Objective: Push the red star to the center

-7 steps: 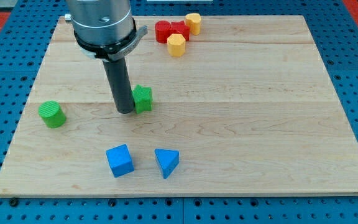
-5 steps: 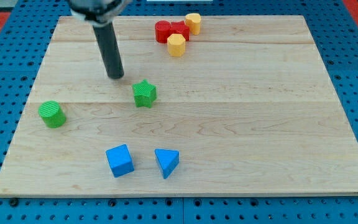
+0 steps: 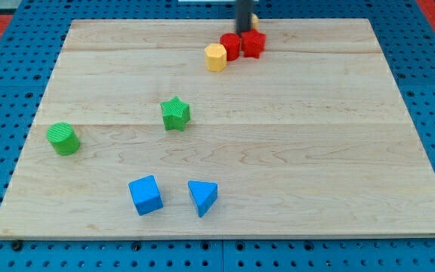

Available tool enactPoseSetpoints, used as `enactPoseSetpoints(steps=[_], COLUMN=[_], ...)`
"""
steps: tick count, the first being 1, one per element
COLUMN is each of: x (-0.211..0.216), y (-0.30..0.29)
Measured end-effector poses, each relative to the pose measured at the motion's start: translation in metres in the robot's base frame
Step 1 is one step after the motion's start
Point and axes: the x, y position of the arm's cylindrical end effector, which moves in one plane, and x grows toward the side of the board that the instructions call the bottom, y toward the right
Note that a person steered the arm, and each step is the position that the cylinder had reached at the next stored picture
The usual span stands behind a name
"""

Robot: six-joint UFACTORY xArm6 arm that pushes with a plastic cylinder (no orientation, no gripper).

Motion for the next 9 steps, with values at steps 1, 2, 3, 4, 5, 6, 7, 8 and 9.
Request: enactPoseSetpoints(steps=[1, 2, 3, 4, 5, 6, 7, 8, 9], x=[0.008, 0.018, 0.025, 0.05, 0.046, 0.042, 0.081, 0.091, 0.034], y=[0.047, -0.024, -0.094, -0.104, -0.058, -0.027, -0.028, -0.021, 0.001])
